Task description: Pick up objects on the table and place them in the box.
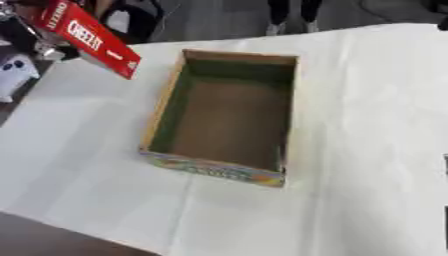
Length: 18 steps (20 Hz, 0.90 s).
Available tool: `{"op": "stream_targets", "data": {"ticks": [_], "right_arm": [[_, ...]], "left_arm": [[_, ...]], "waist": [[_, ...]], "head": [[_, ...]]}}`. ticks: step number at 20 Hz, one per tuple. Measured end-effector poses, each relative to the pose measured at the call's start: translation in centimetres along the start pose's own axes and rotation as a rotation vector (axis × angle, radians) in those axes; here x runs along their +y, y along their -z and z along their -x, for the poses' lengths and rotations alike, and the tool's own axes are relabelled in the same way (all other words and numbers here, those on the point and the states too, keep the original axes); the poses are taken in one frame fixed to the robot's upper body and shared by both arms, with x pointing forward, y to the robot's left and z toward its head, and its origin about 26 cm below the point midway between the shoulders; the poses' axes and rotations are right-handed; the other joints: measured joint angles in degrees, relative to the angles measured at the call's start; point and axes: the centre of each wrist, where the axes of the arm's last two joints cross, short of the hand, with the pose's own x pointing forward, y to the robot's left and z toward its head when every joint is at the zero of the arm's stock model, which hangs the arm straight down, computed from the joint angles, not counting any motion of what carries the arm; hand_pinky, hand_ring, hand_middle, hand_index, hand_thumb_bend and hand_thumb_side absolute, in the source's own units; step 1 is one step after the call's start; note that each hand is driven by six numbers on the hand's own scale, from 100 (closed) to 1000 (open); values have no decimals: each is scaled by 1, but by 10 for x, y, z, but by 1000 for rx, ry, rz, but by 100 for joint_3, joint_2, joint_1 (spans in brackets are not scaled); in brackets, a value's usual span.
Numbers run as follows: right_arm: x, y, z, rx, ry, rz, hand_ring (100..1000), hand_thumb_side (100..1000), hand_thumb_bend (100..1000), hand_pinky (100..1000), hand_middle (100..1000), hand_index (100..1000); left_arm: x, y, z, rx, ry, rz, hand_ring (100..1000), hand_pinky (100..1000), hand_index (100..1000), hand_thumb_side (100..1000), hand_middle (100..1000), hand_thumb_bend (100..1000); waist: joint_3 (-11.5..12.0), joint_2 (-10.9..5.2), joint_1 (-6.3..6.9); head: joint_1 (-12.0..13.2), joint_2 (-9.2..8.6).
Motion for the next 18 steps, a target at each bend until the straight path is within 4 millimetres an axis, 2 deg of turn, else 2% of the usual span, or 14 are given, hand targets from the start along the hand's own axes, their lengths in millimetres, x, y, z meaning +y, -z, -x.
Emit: {"op": "stream_targets", "data": {"ticks": [9,15,16,17,18], "right_arm": [[-2,0,1,12,-14,-1,737,758,100,398,807,838],[-3,0,1,17,-25,5,737,757,100,402,807,838],[-3,0,1,17,-27,7,737,797,100,402,808,838],[-3,0,1,18,-28,8,737,756,100,402,807,837],[-3,0,1,17,-27,10,737,756,100,402,807,837]], "left_arm": [[27,55,-36,-189,11,-9,271,100,334,100,258,100],[34,89,-56,-262,-22,-28,270,100,334,100,257,100],[33,93,-58,-270,-30,-27,270,100,334,100,257,100],[33,97,-60,-277,-34,-26,269,100,334,100,256,100],[32,100,-61,-282,-40,-24,269,100,334,100,256,100]], "waist": [[-303,-104,29],[-494,-142,76],[-517,-150,87],[-529,-151,92],[-552,-151,93]], "head": [[-96,57],[-103,80],[-104,80],[-123,80],[-144,81]]}}
